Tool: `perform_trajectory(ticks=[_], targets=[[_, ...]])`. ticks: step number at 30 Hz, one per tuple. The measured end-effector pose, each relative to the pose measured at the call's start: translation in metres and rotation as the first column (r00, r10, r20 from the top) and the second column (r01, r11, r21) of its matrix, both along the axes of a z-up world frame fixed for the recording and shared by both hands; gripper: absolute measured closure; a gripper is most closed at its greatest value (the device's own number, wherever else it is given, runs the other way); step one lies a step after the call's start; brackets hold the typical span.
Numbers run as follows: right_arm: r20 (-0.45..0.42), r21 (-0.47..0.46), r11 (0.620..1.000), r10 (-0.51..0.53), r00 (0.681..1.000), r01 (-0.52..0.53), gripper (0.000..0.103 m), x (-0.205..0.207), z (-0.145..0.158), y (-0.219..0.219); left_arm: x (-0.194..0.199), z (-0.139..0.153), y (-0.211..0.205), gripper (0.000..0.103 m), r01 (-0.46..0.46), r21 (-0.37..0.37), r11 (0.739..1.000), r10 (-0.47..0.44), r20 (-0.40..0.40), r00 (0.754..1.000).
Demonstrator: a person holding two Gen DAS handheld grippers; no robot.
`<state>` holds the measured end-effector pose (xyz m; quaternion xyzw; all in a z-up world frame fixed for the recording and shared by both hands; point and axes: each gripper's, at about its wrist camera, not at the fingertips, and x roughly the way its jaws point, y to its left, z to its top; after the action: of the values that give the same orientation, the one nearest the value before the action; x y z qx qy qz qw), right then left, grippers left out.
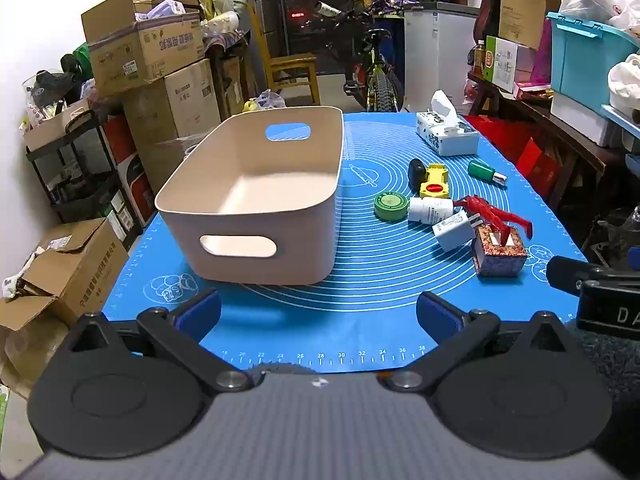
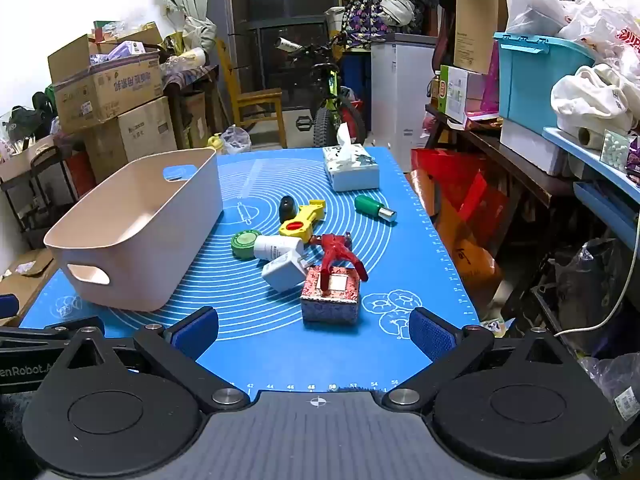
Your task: Organize rigid objects
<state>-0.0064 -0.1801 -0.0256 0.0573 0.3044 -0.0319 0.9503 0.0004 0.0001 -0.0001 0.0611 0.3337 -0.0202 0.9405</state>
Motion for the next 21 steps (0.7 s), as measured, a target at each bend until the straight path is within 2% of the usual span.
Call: perform_trajectory(ticks=[1, 21], targets=[[0.001, -0.003, 1.0, 0.0, 1.0, 0.0, 0.002, -0.0001, 0.0001, 0.0002, -0.0011, 0.0001, -0.0001, 0.0, 0.004, 0.002, 1.0, -0.005, 0.019, 1.0], [0.005, -0.014, 1.0, 0.0, 1.0, 0.0, 0.002, -0.0003, 0.0004, 0.0014, -0.0034, 0.0, -0.0048, 0.0, 0.017, 0.027, 0.999, -0.017, 0.015, 1.0]])
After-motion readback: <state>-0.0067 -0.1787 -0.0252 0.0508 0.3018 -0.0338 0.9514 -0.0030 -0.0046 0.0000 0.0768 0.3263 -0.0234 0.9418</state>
